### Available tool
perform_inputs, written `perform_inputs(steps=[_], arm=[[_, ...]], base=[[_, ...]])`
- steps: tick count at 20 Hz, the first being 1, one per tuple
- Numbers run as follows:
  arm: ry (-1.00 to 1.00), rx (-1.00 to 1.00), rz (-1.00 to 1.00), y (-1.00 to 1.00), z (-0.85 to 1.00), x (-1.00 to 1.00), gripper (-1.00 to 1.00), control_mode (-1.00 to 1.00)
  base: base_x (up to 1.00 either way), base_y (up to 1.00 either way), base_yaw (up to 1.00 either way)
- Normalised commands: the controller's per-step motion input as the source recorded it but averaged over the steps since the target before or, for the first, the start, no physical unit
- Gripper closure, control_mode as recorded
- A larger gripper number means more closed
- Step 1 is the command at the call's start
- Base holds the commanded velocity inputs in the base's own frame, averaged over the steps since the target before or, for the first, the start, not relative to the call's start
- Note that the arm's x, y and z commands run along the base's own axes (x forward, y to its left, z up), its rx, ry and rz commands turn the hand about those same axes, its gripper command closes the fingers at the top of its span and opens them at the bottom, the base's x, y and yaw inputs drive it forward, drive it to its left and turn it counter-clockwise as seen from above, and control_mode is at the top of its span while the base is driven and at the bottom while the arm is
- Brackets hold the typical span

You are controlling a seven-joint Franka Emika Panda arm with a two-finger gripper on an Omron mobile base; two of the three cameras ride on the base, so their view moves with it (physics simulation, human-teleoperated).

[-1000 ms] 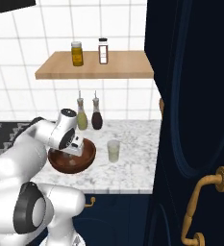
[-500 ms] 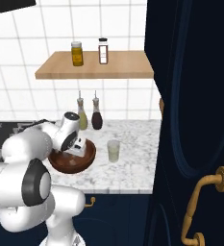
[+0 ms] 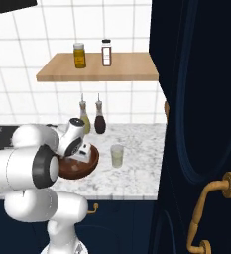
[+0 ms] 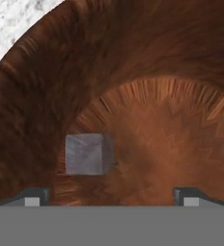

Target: Grab a lemon wedge from the fridge and one ice cube from the ice bowl, and put them in the glass of lemonade.

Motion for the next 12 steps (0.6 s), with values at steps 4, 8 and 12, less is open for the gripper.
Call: perform_inputs(steps=[4,8,12], arm=[[0.0,0.0,0.0,0.0,-0.2,0.16,-1.0,-1.0],[0.0,0.0,0.0,0.0,-0.18,0.2,-1.0,-1.0],[-0.09,0.0,0.0,0.05,-0.08,0.27,-1.0,-1.0]], base=[[0.0,0.0,0.0],[0.0,0.0,0.0],[0.0,0.0,0.0]])
